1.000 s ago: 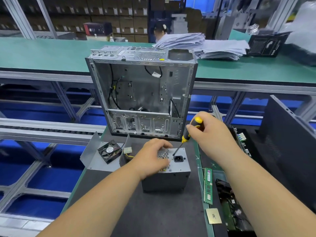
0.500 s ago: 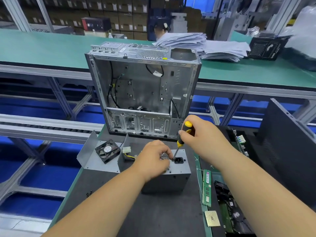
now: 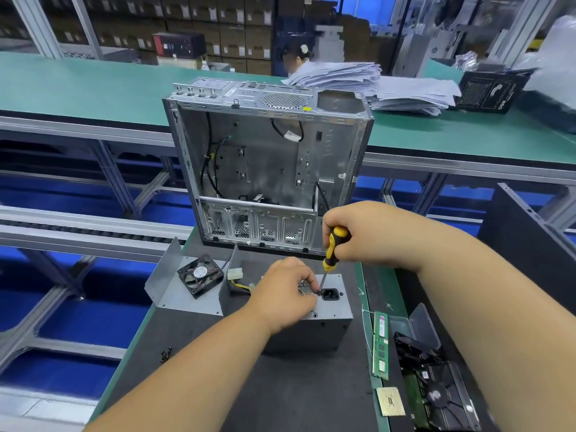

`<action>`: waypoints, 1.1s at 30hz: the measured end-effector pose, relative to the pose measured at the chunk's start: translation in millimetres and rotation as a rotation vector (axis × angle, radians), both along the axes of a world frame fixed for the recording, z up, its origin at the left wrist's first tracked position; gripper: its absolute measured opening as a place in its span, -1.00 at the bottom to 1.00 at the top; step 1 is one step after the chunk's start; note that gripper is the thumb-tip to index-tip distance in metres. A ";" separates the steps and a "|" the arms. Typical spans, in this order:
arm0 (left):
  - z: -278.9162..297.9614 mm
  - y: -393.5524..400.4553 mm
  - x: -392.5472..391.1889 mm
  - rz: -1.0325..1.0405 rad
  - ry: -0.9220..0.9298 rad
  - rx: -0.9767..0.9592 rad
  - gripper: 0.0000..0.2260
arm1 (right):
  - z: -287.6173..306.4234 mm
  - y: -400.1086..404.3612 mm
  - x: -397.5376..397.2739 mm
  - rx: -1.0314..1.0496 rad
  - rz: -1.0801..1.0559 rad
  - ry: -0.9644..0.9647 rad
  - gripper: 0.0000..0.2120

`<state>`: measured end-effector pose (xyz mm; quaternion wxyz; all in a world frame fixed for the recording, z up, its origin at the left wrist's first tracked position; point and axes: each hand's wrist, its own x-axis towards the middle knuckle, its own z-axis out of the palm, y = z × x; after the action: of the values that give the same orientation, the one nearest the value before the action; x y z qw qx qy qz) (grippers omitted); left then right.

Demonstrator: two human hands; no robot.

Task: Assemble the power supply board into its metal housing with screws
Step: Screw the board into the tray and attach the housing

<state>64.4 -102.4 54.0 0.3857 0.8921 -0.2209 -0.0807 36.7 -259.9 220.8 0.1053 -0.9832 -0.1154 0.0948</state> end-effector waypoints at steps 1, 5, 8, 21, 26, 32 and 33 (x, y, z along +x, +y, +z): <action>0.0 0.2 0.1 0.000 0.003 0.000 -0.85 | 1.8 1.2 1.1 -0.028 0.006 0.001 -0.88; -0.7 0.8 0.2 0.004 0.011 0.002 -0.84 | 3.8 5.8 4.9 -0.127 0.027 0.008 -0.90; -0.8 0.6 1.2 -0.004 0.008 0.014 -0.84 | 2.5 6.7 7.5 -0.180 0.027 -0.015 -0.92; -2.6 0.0 3.1 -0.023 0.012 0.011 -0.84 | -23.4 15.7 8.4 -0.173 -0.154 -0.274 -0.66; -3.2 0.1 3.4 -0.025 0.003 0.014 -0.84 | -23.9 14.3 6.7 -0.101 -0.064 -0.314 -0.73; -3.1 0.6 3.8 -0.024 0.002 0.016 -0.83 | -34.0 11.0 4.9 -0.139 -0.070 -0.349 -0.76; -3.2 0.7 3.6 -0.024 0.001 0.017 -0.83 | -33.3 10.7 4.1 -0.087 -0.056 -0.334 -0.76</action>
<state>68.0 -101.7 50.8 0.3774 0.8926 -0.2305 -0.0878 40.8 -249.2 187.5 0.0446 -0.9917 -0.0999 -0.0677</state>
